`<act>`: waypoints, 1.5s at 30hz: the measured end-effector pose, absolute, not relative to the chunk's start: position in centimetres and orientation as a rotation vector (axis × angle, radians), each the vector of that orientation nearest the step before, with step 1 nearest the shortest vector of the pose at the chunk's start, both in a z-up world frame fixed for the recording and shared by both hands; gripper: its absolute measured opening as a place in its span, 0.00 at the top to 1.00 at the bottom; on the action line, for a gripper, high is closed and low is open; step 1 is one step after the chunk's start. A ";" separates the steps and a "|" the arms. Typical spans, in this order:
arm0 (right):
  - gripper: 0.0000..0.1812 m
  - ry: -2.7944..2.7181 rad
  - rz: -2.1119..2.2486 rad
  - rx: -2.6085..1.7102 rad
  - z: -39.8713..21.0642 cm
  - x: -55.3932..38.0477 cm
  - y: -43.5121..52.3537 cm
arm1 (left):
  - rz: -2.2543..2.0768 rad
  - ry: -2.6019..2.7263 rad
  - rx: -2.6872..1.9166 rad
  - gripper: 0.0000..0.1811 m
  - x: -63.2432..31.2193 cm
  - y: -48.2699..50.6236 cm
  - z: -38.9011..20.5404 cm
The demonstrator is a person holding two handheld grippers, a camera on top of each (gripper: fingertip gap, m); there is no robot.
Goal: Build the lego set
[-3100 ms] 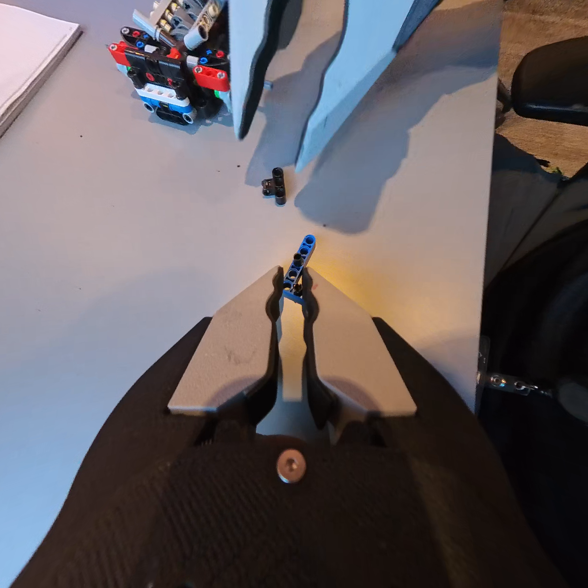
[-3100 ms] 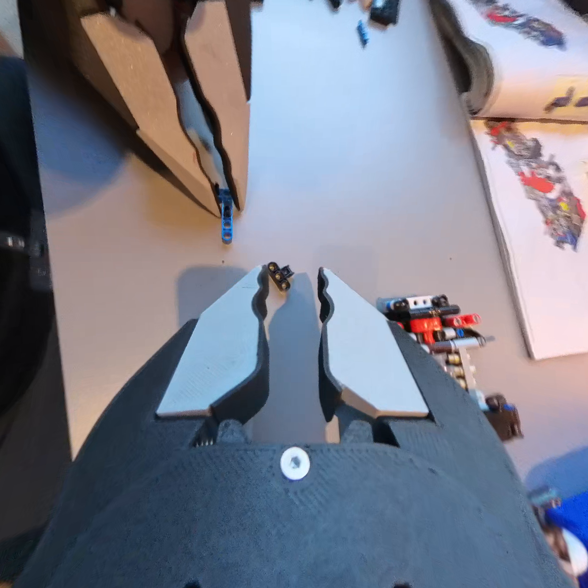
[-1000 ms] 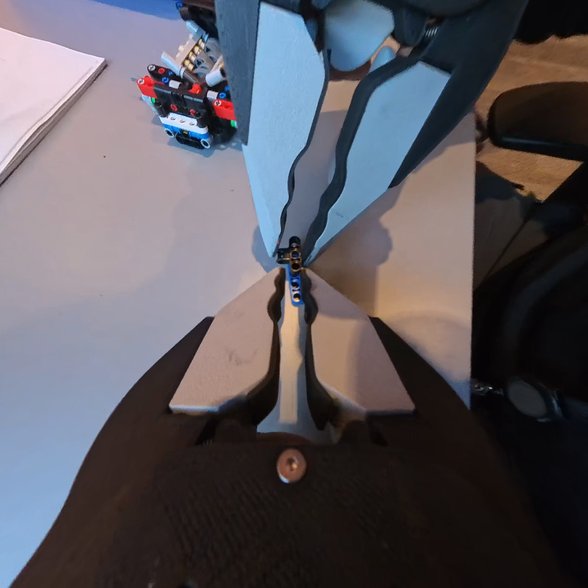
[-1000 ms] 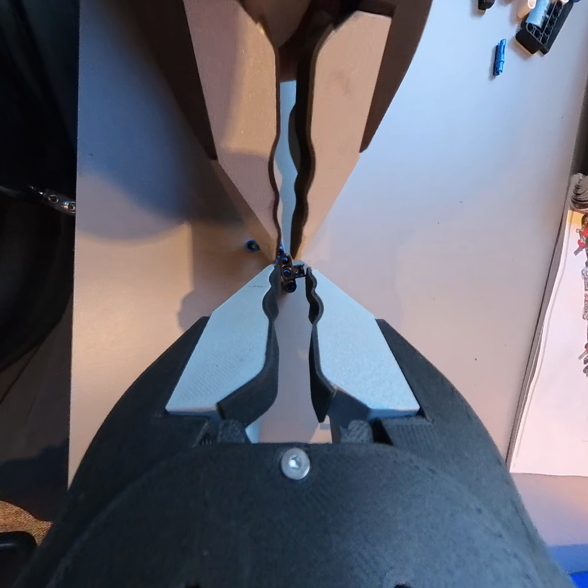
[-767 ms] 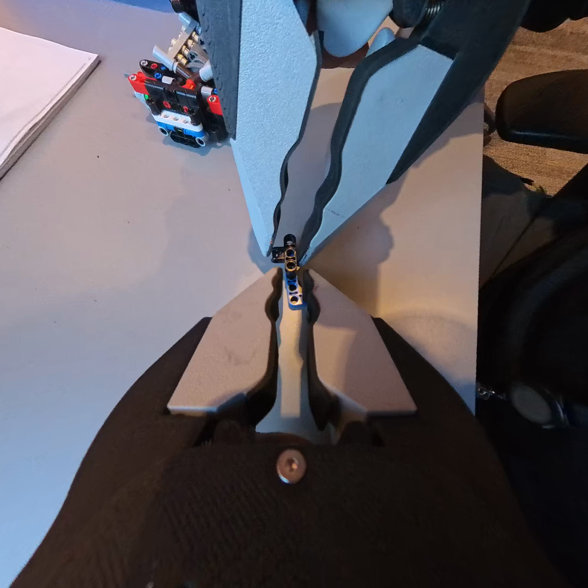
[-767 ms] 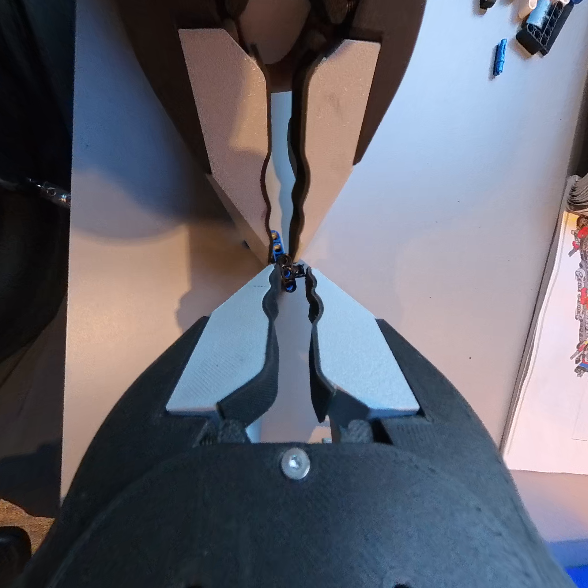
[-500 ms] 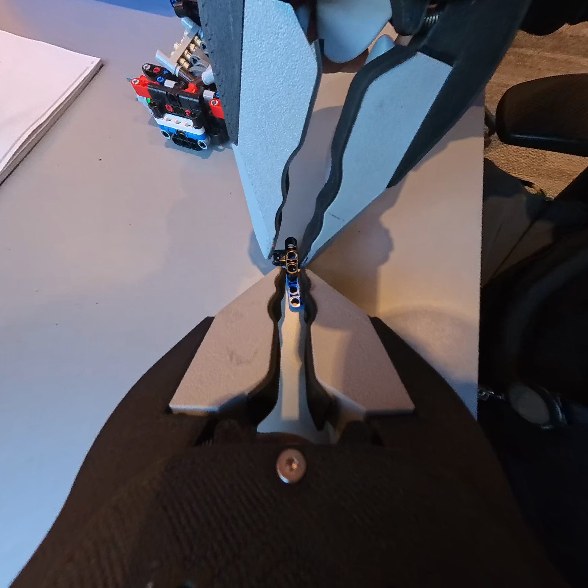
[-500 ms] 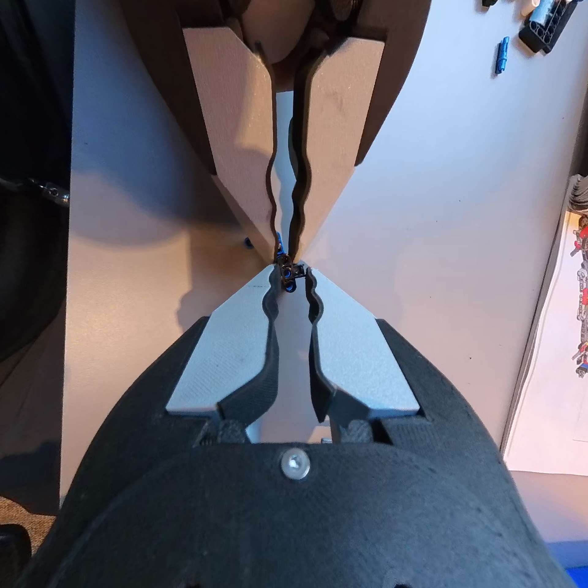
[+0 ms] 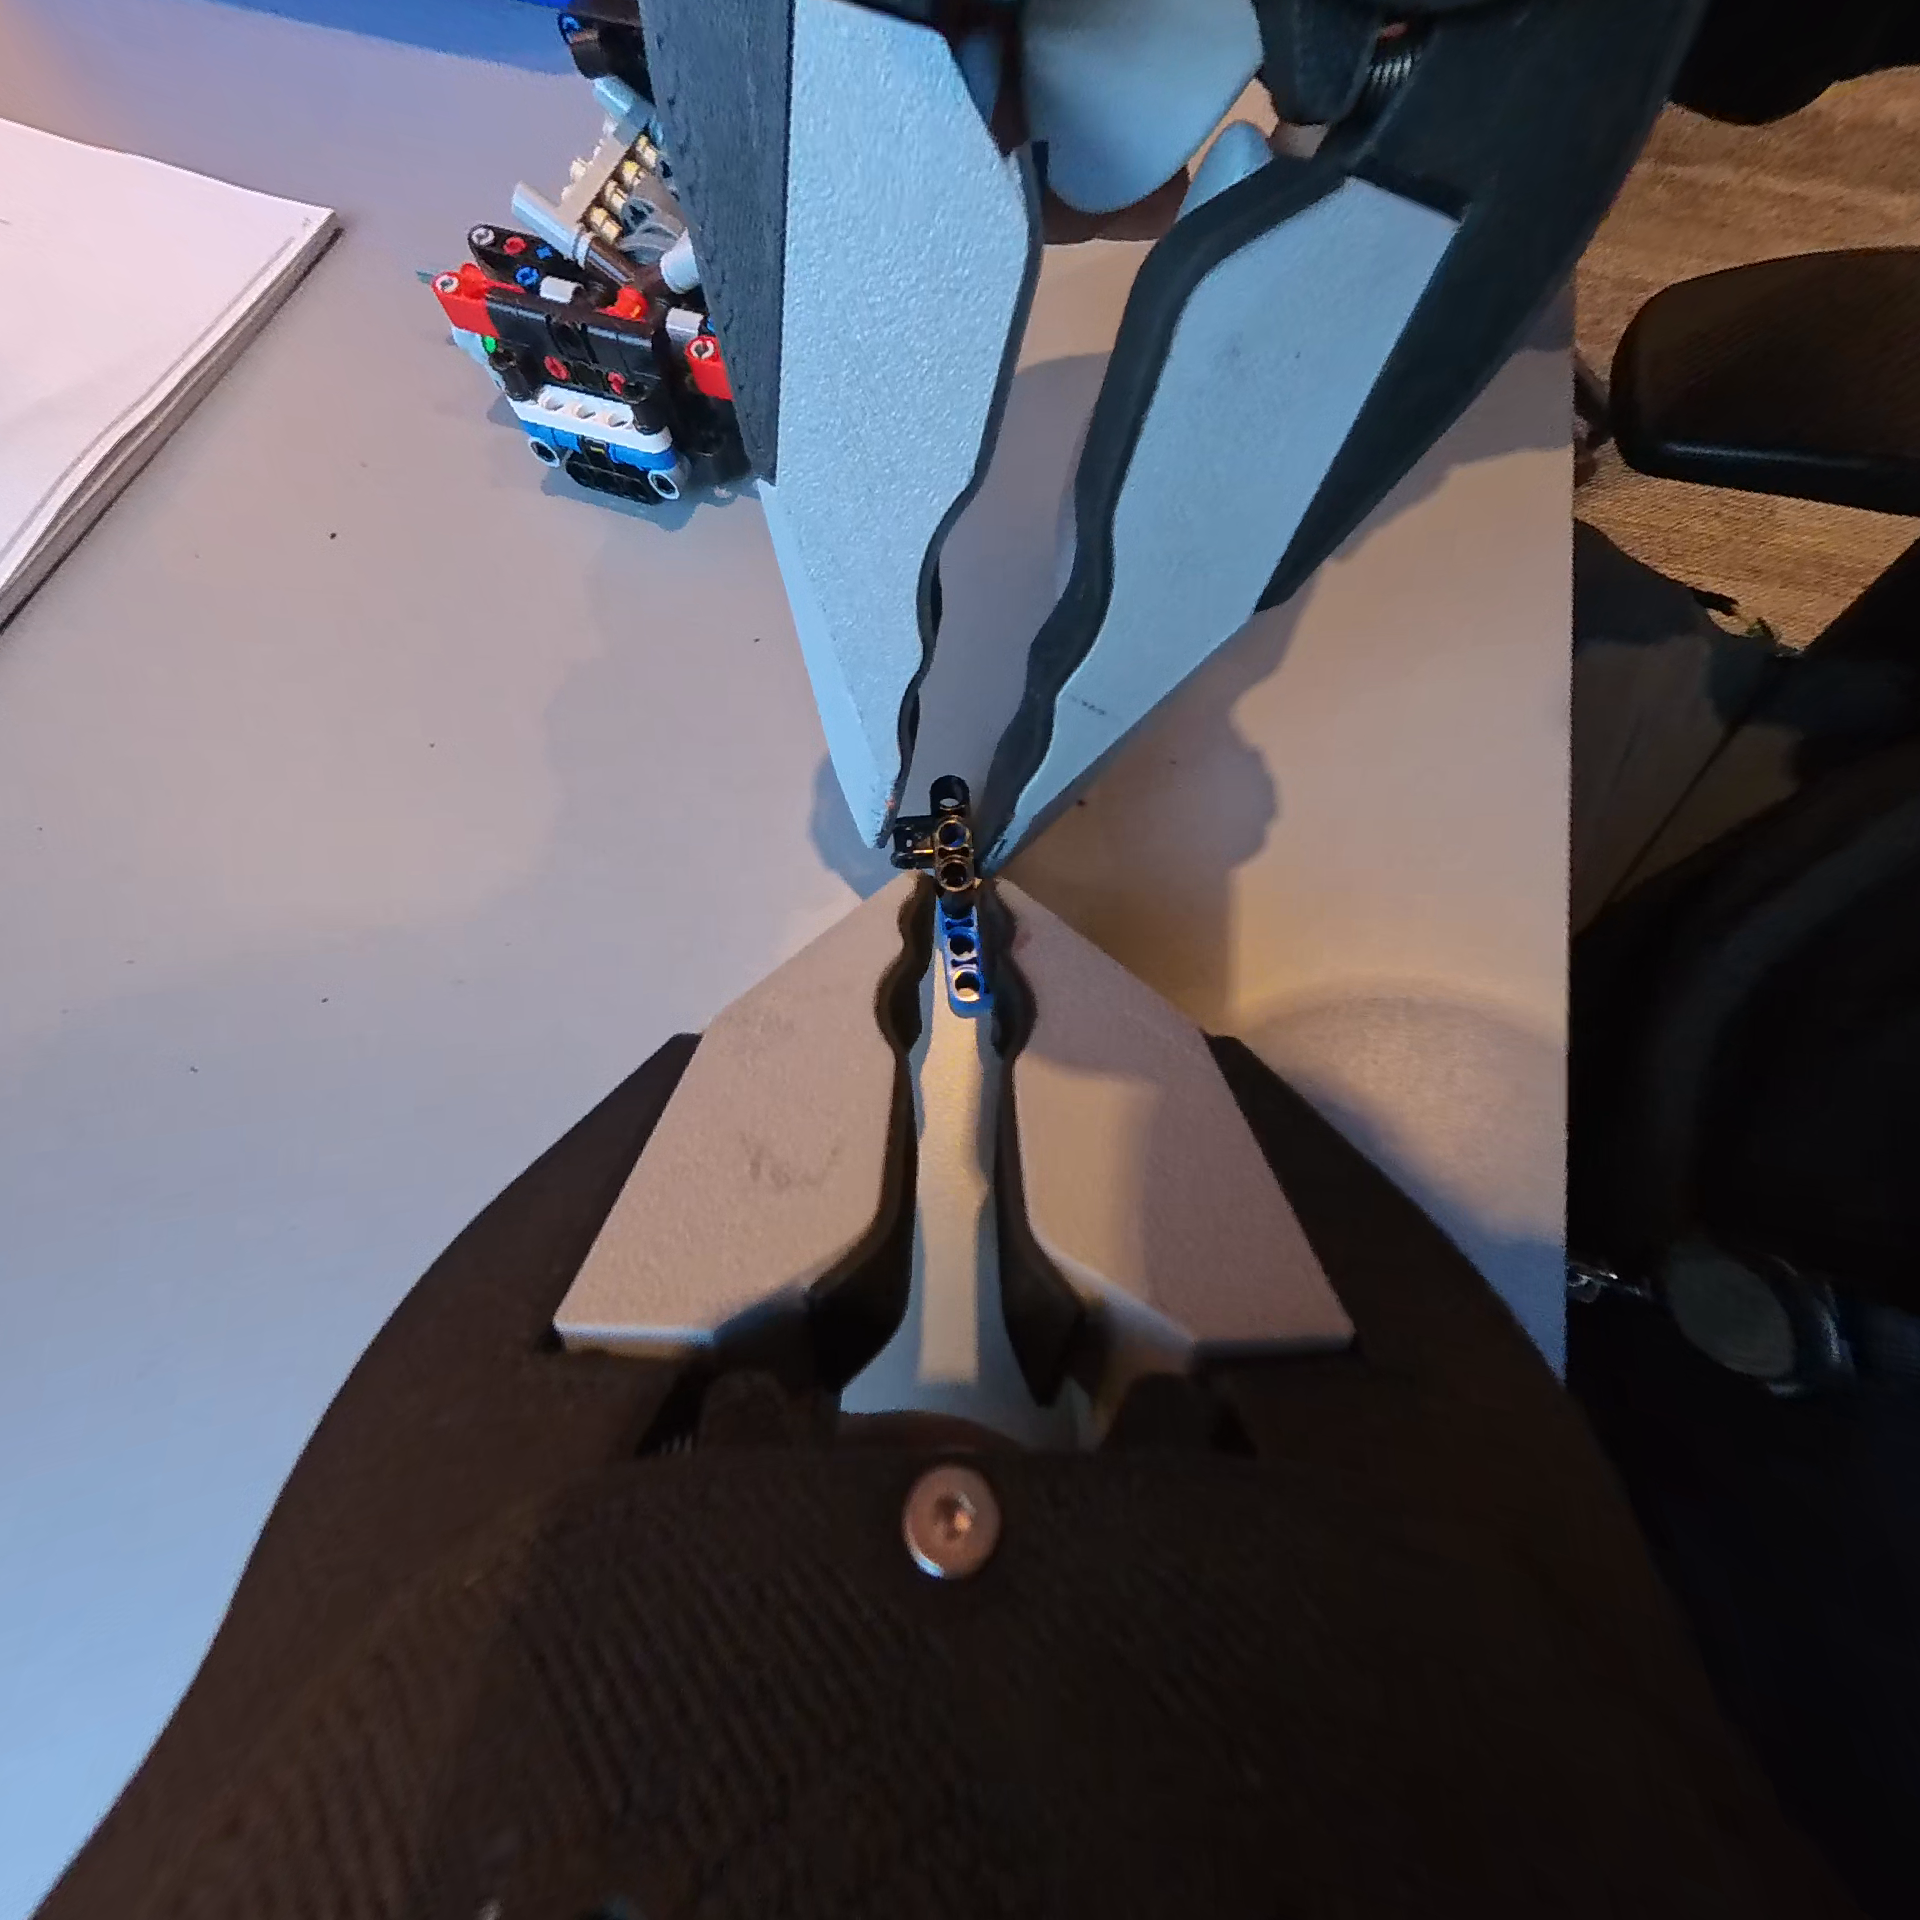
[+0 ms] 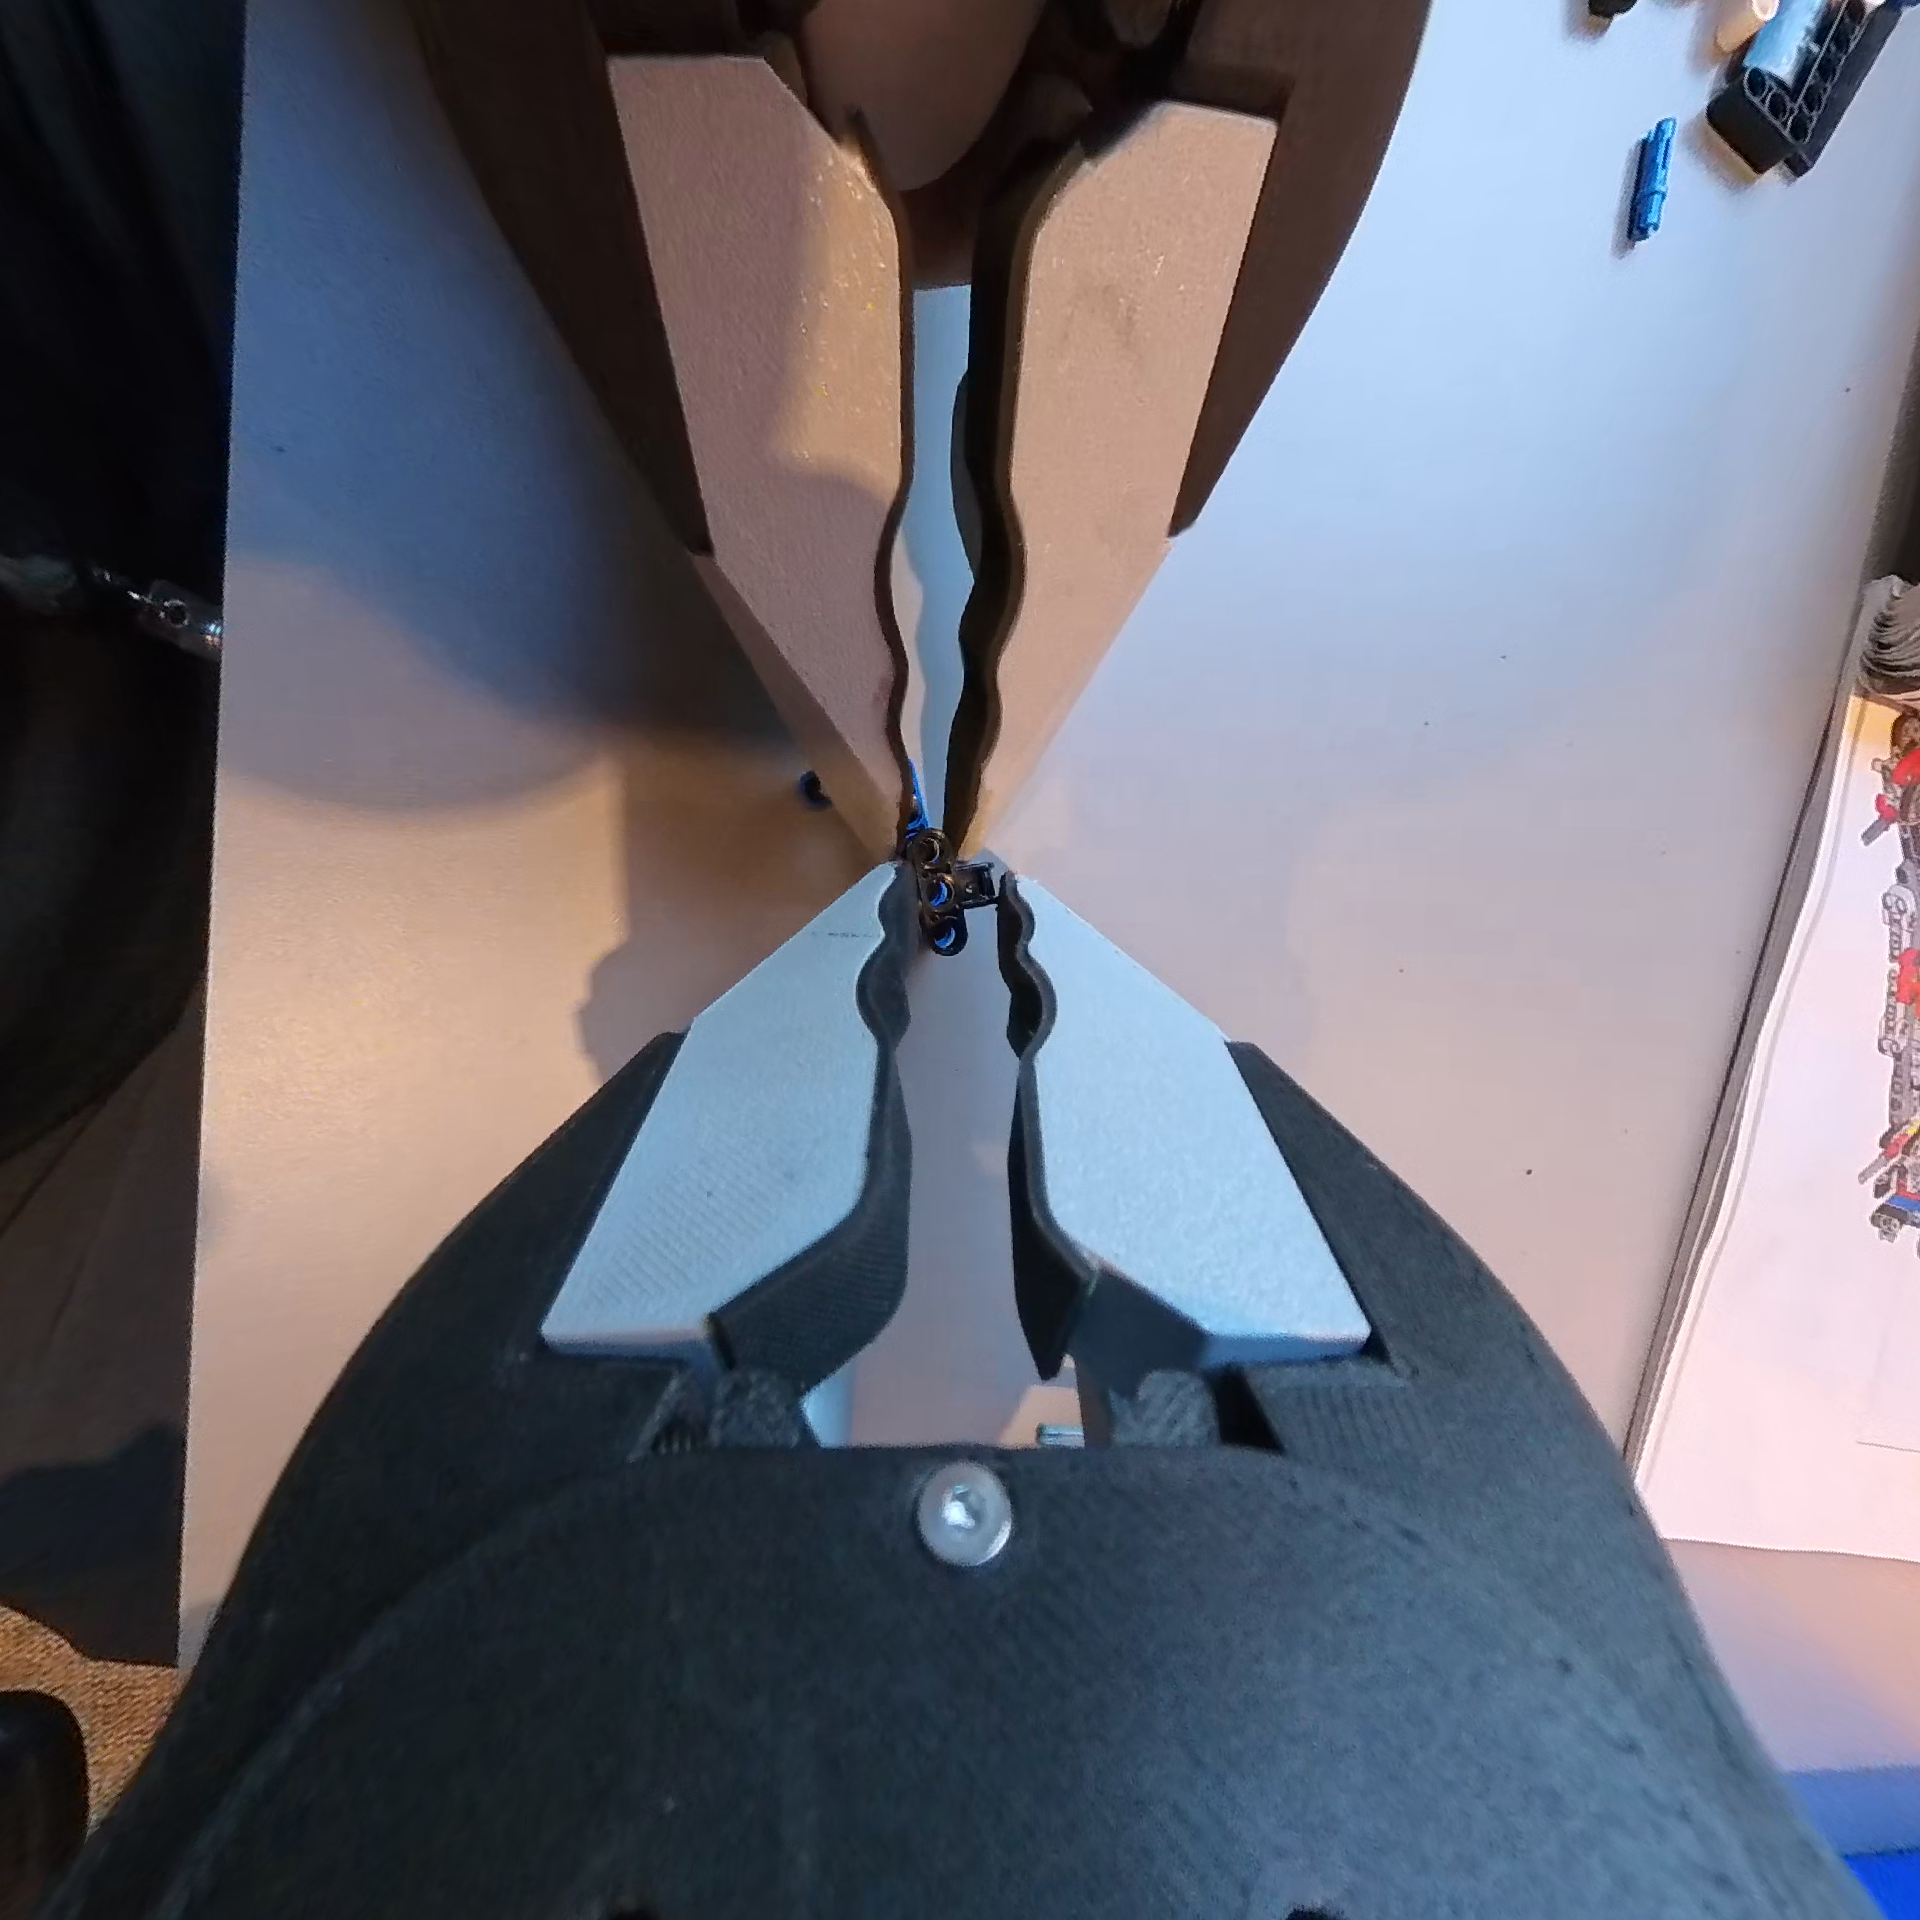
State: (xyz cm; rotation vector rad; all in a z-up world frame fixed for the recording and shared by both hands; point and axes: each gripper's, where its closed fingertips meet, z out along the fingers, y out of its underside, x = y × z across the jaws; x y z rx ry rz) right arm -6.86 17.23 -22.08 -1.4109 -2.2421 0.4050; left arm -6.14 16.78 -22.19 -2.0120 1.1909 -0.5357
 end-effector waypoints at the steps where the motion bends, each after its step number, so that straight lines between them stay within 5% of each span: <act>1: 0.93 -2.246 0.402 -1.406 -22.1 -6.8 17.2 | -0.530 1.197 -2.008 0.98 -6.2 16.8 -22.2; 19: 0.93 -2.338 0.356 -1.309 -22.5 -6.9 16.9 | -0.508 1.231 -1.971 0.98 -6.2 16.5 -22.3; 28: 0.90 -2.134 0.780 -1.444 -22.1 -6.6 17.0 | -0.521 1.229 -1.974 0.98 -6.5 16.3 -22.3; 32: 1.00 -2.076 0.896 -1.337 -20.6 -6.9 16.1 | -0.537 1.228 -1.978 0.98 -6.5 16.2 -22.3; 45: 1.00 -2.288 0.728 -1.373 -21.7 -7.3 15.6 | -0.558 1.237 -1.984 0.98 -6.5 16.1 -22.4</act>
